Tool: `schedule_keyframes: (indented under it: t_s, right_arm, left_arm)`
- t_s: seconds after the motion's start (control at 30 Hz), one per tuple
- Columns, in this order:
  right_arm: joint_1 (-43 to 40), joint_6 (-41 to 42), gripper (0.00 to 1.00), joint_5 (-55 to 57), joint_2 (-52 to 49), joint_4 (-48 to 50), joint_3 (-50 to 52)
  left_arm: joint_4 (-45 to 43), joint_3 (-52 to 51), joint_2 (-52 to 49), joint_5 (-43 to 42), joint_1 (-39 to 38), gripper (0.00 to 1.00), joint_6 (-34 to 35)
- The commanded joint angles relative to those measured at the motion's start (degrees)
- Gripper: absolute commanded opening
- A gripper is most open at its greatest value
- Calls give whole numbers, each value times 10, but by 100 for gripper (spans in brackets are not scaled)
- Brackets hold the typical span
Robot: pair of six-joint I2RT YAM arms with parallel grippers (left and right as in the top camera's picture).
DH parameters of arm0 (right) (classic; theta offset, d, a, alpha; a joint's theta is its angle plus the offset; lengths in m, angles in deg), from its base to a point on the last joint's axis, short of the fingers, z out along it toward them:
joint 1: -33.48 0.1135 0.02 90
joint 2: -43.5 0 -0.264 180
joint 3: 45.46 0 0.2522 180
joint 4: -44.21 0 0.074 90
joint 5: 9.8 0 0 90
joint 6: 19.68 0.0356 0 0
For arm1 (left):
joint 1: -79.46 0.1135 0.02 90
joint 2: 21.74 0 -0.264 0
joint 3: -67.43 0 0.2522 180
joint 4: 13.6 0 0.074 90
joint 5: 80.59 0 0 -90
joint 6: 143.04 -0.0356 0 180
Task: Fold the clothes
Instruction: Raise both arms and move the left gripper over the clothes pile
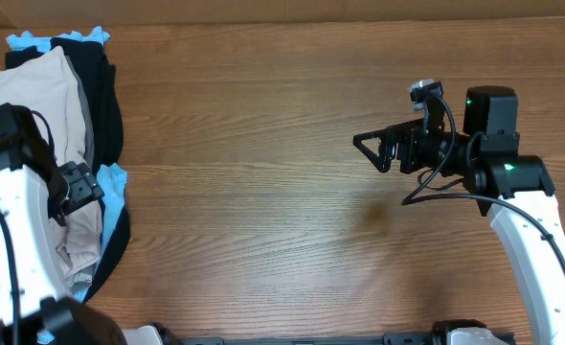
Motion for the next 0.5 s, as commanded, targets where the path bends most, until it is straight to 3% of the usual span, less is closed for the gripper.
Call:
schedule_keyframes:
  t_s: [0.0, 0.33, 0.47]
  right_arm:
    - [2, -2, 100, 3, 0, 1, -15]
    - [2, -2, 99, 41, 0, 0, -15]
    - [2, -2, 98, 41, 0, 0, -15]
  left_arm:
    - [-4, -4, -38, 50, 4, 84, 17]
    - [-122, -4, -115, 89, 13, 87, -22]
    - [-142, -3, -130, 89, 13, 77, -28]
